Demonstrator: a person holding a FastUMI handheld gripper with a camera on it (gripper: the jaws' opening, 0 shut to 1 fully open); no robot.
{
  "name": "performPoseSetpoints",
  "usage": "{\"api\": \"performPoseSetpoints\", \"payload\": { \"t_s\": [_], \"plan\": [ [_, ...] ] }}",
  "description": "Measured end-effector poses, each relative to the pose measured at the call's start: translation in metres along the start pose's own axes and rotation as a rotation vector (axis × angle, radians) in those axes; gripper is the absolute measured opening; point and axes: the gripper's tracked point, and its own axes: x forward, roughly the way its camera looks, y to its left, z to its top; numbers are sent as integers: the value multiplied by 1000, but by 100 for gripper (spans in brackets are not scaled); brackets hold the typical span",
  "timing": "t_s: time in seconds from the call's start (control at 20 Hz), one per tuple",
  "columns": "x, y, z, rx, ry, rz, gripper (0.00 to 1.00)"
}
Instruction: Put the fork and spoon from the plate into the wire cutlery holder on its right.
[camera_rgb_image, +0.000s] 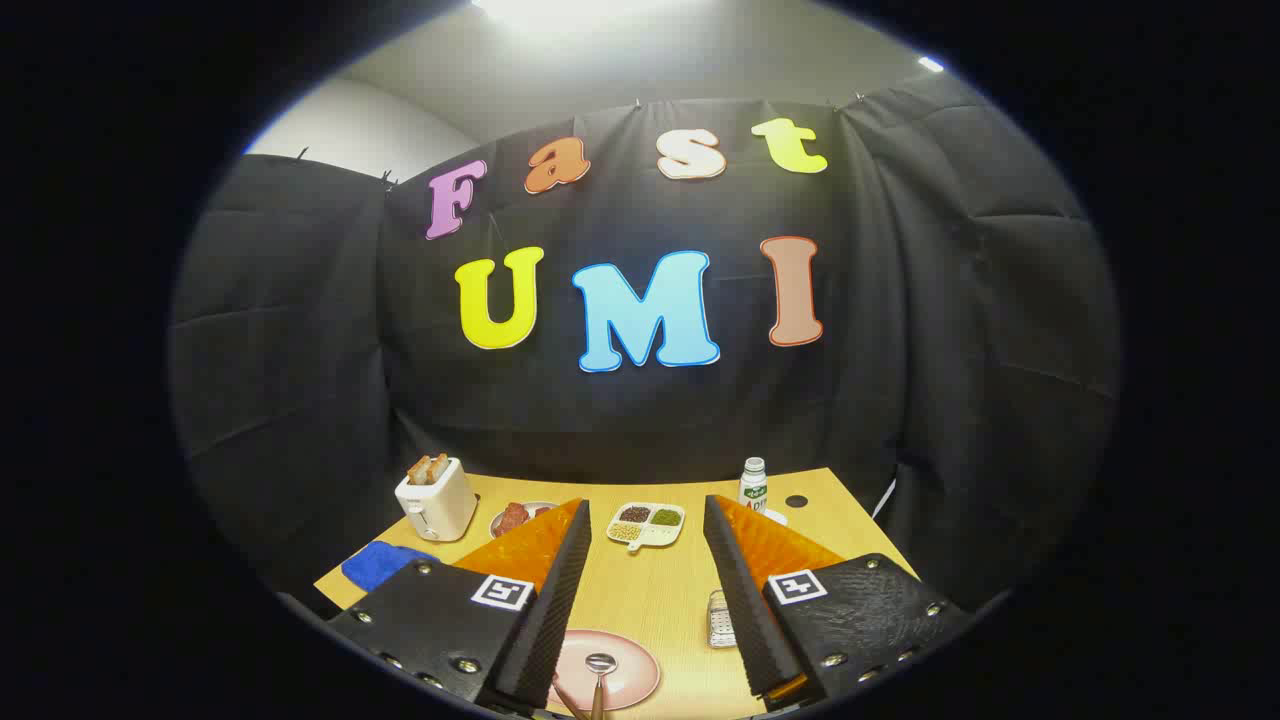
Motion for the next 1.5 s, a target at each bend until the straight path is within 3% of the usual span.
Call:
{"api": "performPoseSetpoints", "payload": {
  "t_s": [0.6,1.25,1.5],
  "plan": [
    [19,13,-46,-38,107,41,71],
    [39,32,-276,-118,629,139,70],
    [30,39,-334,-132,774,165,62]
  ]
}}
